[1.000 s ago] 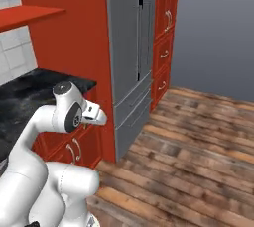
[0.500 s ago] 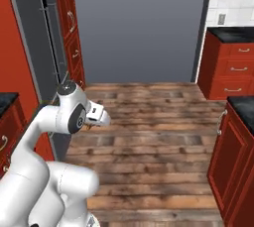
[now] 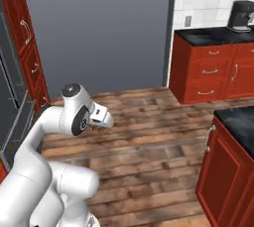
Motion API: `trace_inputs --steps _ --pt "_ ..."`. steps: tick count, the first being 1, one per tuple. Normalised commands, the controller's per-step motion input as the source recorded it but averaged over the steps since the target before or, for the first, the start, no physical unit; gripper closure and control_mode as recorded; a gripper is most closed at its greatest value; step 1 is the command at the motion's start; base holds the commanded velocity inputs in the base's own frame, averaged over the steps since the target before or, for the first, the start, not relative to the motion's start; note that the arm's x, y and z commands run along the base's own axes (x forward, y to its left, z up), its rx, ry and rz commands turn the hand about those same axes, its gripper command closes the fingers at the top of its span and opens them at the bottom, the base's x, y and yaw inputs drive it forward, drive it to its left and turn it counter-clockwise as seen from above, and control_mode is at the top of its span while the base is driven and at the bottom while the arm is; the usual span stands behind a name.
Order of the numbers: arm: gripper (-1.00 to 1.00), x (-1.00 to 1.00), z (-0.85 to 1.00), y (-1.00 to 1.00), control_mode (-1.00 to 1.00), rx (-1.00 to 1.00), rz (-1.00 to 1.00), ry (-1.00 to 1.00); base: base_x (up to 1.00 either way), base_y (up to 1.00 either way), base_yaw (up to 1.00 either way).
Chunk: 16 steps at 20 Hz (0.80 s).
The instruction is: Take the chicken drumsticks from the pan and place one on each plate on the dining counter.
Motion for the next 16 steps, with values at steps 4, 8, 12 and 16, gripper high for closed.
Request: trace_inputs --steps 4,8,12,16 --pt "1.00 0.00 0.00 0.00 1.00 0.00 0.00 0.00 0.73 -0.43 -0.64" --pt "1.00 0.00 0.00 0.00 1.00 0.00 0.00 0.00 0.45 -0.57 -0.70" --pt "1.00 0.00 0.00 0.00 1.00 0.00 0.00 0.00 0.46 -0.62 -0.68" --pt "1.00 0.00 0.00 0.00 1.00 0.00 0.00 0.00 0.39 -0.71 -0.66"
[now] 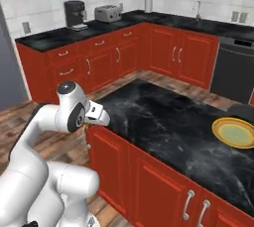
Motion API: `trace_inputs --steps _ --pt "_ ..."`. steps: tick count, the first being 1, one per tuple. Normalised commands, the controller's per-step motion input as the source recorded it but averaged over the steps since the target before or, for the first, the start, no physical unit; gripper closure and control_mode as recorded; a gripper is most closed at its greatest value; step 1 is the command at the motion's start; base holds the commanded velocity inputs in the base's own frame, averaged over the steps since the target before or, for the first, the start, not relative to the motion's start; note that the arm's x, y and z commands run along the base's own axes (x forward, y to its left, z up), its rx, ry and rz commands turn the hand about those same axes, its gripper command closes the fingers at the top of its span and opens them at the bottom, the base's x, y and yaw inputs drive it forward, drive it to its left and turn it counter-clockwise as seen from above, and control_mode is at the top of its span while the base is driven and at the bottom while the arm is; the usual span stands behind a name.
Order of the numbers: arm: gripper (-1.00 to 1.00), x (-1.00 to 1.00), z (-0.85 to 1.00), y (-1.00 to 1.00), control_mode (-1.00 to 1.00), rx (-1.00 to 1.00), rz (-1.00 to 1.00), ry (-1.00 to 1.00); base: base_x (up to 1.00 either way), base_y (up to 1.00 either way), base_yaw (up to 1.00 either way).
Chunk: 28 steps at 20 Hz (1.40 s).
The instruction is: Take the chicken drumsticks from the pan and place one on each plate on the dining counter.
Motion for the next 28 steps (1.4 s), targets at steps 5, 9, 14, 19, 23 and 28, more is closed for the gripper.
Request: trace_inputs --steps 5,9,14,19,23,28 --pt "1.00 0.00 0.00 0.00 1.00 0.00 0.00 0.00 0.10 -0.74 -0.63" --pt "1.00 0.00 0.00 0.00 1.00 0.00 0.00 0.00 0.01 -0.57 -0.64" --pt "1.00 0.00 0.00 0.00 1.00 0.00 0.00 0.00 0.37 -0.46 -0.48" --pt "1.00 0.00 0.00 0.00 1.00 0.00 0.00 0.00 0.67 -0.22 -0.28" --pt "1.00 0.29 0.00 -0.03 -1.00 0.03 -0.07 -0.12 0.24 -0.08 -0.10" --pt "1.00 0.46 0.09 -0.06 -1.00 0.08 -0.09 -0.15 0.00 0.00 0.00"
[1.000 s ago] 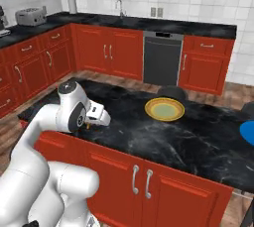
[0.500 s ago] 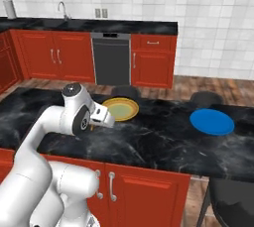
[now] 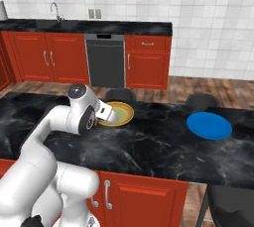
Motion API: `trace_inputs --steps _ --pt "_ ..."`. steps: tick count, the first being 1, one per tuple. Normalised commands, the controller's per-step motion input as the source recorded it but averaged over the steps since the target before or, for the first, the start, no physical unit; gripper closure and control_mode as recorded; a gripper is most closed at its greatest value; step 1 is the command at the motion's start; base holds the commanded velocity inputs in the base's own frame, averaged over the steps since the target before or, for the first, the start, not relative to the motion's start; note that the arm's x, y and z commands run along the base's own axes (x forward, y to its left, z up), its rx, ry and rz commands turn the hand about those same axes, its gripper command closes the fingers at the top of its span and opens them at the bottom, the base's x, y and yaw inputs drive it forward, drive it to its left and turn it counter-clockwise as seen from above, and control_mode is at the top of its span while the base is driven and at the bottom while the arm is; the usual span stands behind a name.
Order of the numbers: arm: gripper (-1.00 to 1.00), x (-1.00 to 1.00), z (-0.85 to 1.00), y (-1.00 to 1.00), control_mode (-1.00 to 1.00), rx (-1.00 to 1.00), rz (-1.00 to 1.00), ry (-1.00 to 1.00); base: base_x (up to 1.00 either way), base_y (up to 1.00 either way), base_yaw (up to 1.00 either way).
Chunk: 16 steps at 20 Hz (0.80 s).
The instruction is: Take the chicken drumsticks from the pan and place one on each plate on the dining counter.
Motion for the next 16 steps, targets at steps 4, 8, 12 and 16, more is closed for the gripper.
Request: trace_inputs --steps 4,8,12,16 --pt "1.00 0.78 0.04 -0.02 -1.00 0.09 -0.04 -0.07 0.00 0.00 0.00" --pt "1.00 0.91 0.00 0.00 -1.00 0.07 -0.01 -0.09 0.00 0.00 0.00" --pt "1.00 0.83 -0.02 0.00 -1.00 0.00 0.00 0.05 0.00 0.00 0.00" --pt "1.00 0.67 -0.17 0.00 -1.00 0.00 -0.02 0.18 0.00 0.00 0.00"
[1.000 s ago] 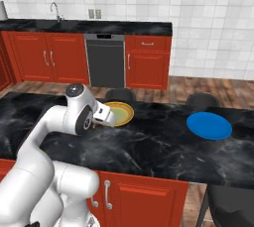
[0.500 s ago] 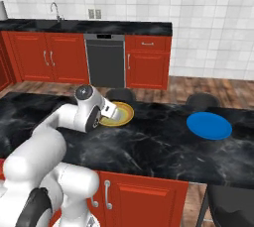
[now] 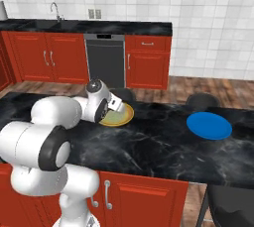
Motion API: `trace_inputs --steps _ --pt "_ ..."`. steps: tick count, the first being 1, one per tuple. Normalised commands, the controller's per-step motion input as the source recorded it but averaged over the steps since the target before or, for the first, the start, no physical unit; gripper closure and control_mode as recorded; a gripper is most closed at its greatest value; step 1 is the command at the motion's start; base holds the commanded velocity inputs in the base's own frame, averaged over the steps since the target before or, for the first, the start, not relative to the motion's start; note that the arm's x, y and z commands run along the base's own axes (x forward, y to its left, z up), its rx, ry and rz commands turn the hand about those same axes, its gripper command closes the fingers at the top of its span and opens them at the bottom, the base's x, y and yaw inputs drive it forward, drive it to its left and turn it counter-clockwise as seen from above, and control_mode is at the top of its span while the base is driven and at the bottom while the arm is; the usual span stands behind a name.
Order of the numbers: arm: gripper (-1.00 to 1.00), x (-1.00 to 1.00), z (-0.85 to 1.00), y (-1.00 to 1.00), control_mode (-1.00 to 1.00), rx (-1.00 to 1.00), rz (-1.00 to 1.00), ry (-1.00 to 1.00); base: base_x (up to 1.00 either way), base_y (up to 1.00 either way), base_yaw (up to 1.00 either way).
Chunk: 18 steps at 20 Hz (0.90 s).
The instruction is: Take the chicken drumsticks from the pan and place one on each plate on the dining counter.
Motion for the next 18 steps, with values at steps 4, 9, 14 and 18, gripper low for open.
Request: trace_inputs --steps 4,9,14,18 --pt "1.00 0.40 -0.47 0.00 -1.00 0.00 -0.04 0.08 0.00 0.00 0.00" --pt "1.00 0.31 -0.68 0.18 -1.00 -0.05 -0.05 0.10 0.00 0.00 0.00" --pt "1.00 0.41 -0.53 0.17 -1.00 -0.02 -0.03 0.03 0.00 0.00 0.00" --pt "1.00 0.54 -0.39 0.03 -1.00 0.00 0.00 0.02 0.00 0.00 0.00"
